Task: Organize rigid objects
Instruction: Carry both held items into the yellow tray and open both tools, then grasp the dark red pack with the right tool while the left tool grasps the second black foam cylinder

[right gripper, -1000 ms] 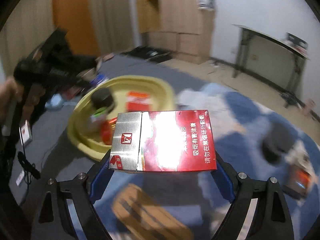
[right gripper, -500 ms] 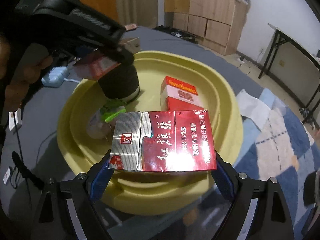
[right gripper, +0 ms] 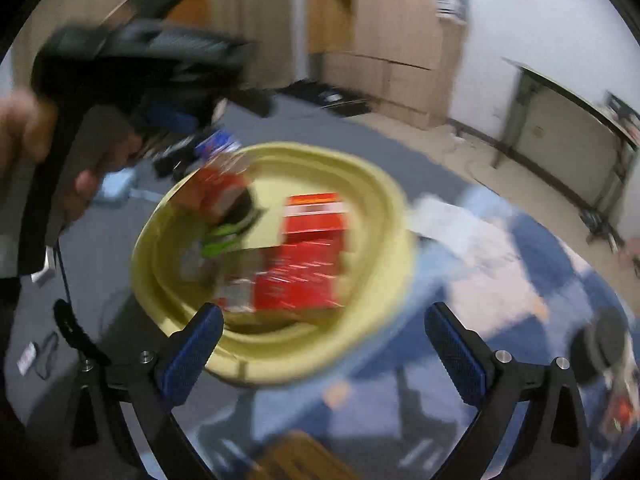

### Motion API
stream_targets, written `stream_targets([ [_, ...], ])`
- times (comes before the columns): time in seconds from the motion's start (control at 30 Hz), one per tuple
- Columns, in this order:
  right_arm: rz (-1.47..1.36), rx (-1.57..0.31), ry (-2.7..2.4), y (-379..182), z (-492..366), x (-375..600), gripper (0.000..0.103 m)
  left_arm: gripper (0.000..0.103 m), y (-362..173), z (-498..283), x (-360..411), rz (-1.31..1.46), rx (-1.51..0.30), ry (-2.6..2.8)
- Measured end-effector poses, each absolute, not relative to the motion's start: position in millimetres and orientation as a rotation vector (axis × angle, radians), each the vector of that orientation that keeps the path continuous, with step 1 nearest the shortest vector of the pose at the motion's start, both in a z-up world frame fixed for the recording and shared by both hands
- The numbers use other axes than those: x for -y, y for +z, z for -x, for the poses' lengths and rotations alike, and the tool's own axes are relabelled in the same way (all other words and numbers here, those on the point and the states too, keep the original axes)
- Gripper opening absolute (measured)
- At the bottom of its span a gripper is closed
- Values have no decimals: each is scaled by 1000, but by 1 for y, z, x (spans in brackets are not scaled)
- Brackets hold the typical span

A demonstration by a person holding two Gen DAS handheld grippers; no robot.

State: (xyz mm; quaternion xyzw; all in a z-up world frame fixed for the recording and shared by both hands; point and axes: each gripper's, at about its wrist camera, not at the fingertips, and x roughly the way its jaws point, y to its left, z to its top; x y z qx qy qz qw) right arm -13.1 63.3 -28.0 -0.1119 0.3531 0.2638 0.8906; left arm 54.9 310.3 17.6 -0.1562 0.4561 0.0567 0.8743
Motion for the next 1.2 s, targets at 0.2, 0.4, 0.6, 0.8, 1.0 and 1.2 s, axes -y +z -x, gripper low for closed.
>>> stream_targets([
  [0.2, 48, -771, 287, -9, 27, 73, 103, 103, 60, -46, -255, 247, -867, -3],
  [0.4, -141, -792, -43, -25, 30, 203, 103, 103, 72, -45, -173, 149, -887, -152],
  [0.6, -272, -780, -84, -49, 25, 228, 103, 103, 44, -62, -52, -67, -981, -307],
  [0.8, -162, -800, -94, -76, 7, 217, 103, 103, 3, -97, 36, -154, -1041, -375],
  [1.0, -190, -774, -100, -90, -15, 223, 103, 103, -25, -133, 77, -189, -1081, -393],
  [1.2, -156, -756, -86, -99, -20, 211, 103, 100, -42, -142, 91, -169, -1088, -420],
])
